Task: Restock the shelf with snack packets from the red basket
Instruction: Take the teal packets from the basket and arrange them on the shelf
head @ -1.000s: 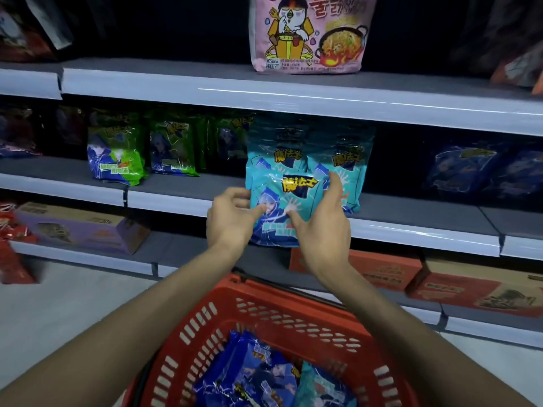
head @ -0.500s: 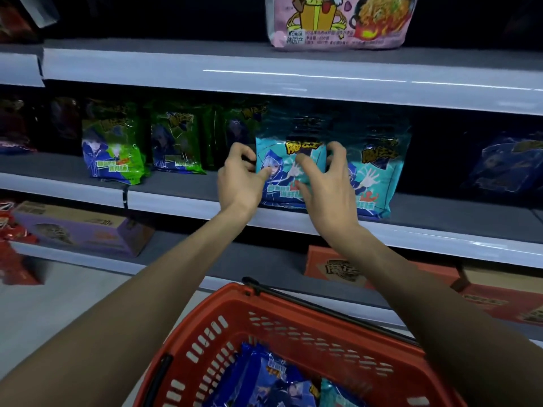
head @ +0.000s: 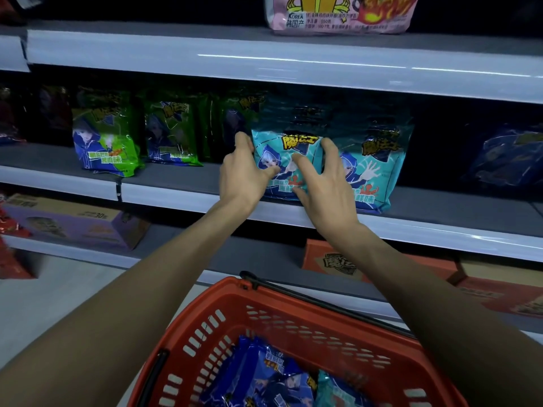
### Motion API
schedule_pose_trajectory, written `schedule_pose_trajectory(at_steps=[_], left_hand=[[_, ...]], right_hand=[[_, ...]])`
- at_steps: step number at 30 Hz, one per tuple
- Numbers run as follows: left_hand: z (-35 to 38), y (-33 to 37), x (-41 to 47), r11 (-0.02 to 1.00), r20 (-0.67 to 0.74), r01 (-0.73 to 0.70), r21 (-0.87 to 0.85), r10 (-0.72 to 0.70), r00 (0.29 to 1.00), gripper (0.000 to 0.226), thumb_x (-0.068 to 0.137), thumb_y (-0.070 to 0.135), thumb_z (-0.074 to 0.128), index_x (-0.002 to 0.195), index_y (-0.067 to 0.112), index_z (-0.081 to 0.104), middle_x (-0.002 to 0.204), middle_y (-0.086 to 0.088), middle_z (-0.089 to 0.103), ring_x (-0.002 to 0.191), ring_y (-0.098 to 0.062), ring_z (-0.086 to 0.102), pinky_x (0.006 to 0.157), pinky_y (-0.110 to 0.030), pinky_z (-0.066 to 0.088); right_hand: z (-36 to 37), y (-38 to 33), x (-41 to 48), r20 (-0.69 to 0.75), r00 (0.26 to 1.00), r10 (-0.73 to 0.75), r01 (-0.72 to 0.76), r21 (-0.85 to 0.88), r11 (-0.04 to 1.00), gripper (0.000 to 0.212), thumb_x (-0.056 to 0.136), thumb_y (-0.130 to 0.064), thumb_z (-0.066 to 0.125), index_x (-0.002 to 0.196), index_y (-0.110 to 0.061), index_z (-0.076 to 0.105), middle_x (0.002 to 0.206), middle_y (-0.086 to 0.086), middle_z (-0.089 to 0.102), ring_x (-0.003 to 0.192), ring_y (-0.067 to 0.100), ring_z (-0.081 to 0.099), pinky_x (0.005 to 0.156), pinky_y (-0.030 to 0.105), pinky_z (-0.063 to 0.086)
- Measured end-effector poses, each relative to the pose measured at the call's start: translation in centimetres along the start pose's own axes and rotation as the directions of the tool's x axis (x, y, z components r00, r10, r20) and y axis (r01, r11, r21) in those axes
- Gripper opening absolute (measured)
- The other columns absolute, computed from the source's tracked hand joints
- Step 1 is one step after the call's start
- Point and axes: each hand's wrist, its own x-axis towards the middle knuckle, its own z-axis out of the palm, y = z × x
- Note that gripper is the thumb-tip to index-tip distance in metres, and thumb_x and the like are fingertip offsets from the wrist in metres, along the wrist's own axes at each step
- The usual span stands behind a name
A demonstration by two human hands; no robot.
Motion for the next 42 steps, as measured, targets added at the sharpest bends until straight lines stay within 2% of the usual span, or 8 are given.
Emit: schedule_pose_trajectory(at_steps=[9,14,19,28,34,37,39,42], left_hand=[[-0.2,0.2,0.0,0.998,0.055,0.037,0.051,-0.040,0.998,0.059,0.080,0.032,0.089,0.103,0.014,0.037,0.077,0.001,0.050,0.076,-0.032,0.056,0.061,-0.036,0.039],[-1.4,0.8,0.5,0.997,0.119,0.074,0.026,-0.077,0.990,0.060,0.073,0.034,0.094,0.102,0.013,0.047,0.087,-0.002,0.059,0.079,-0.026,0.058,0.064,-0.034,0.042],[-2.3,0.9,0.2,0.995,0.111,0.096,0.005,-0.096,0.989,0.060,0.069,0.041,0.095,0.112,0.013,0.062,0.096,0.000,0.073,0.087,-0.020,0.069,0.068,-0.030,0.051],[-3.4,1.2,-0.8,0.982,0.062,0.149,0.117,-0.157,0.986,0.084,0.070,0.059,0.088,0.136,0.019,0.056,0.124,-0.002,0.069,0.111,-0.026,0.068,0.090,-0.046,0.058],[-4.8,0.6,-4.6,0.985,0.026,0.123,0.123,-0.127,0.992,0.086,0.075,0.059,0.084,0.144,0.021,0.051,0.139,-0.004,0.056,0.126,-0.023,0.057,0.090,-0.041,0.054],[-6.3,0.5,-7.2,0.978,0.053,0.174,-0.114,-0.169,0.984,0.075,0.079,0.051,0.085,0.140,0.022,0.054,0.137,0.000,0.056,0.124,-0.015,0.055,0.093,-0.031,0.047],[-7.5,0.7,-9.2,0.888,0.140,0.302,-0.347,-0.269,0.953,0.065,0.081,0.041,0.087,0.137,0.022,0.058,0.133,0.003,0.059,0.123,-0.013,0.057,0.096,-0.031,0.047],[-9.0,0.7,-12.6,0.730,0.305,0.455,-0.510,-0.342,0.889,0.058,0.083,0.034,0.086,0.135,0.025,0.063,0.131,0.000,0.065,0.118,-0.015,0.065,0.104,-0.040,0.053]], right_hand=[[0.6,-0.1,-0.4,0.021,0.999,0.038,-0.039,0.039,0.998,0.050,0.090,-0.015,0.077,0.131,-0.021,0.050,0.153,0.020,0.029,0.103,0.043,0.059,0.052,0.047,0.057],[0.0,-0.9,-0.6,0.015,0.997,0.070,-0.070,0.006,0.998,0.050,0.090,-0.010,0.075,0.133,-0.021,0.051,0.159,0.025,0.025,0.128,0.048,0.047,0.056,0.046,0.056],[-0.4,-1.4,-0.6,-0.056,0.993,0.105,-0.109,-0.069,0.992,0.047,0.086,-0.009,0.077,0.128,-0.023,0.059,0.152,0.025,0.034,0.125,0.043,0.042,0.052,0.039,0.044],[-2.0,-1.8,-0.5,-0.137,0.985,0.103,-0.114,-0.073,0.991,0.059,0.085,-0.017,0.081,0.138,-0.023,0.055,0.149,0.023,0.037,0.127,0.040,0.040,0.069,0.046,0.058],[-4.9,-2.7,-3.1,-0.211,0.960,0.184,-0.141,0.203,0.969,0.054,0.089,-0.021,0.077,0.139,-0.026,0.056,0.143,0.013,0.042,0.130,0.031,0.044,0.076,0.039,0.054],[-6.6,-3.3,-5.4,-0.106,0.906,0.411,-0.293,0.544,0.786,0.052,0.087,-0.028,0.081,0.134,-0.032,0.058,0.132,0.001,0.046,0.118,0.016,0.052,0.086,0.025,0.047],[-8.2,-3.3,-6.6,0.185,0.818,0.544,-0.463,0.773,0.434,0.051,0.084,-0.025,0.086,0.128,-0.029,0.061,0.125,0.003,0.058,0.108,0.018,0.062,0.090,0.029,0.054],[-10.4,-2.6,-8.4,0.628,0.676,0.385,-0.615,0.769,-0.174,0.043,0.083,-0.018,0.086,0.123,-0.020,0.068,0.118,0.010,0.075,0.106,0.022,0.074,0.092,0.038,0.060]])
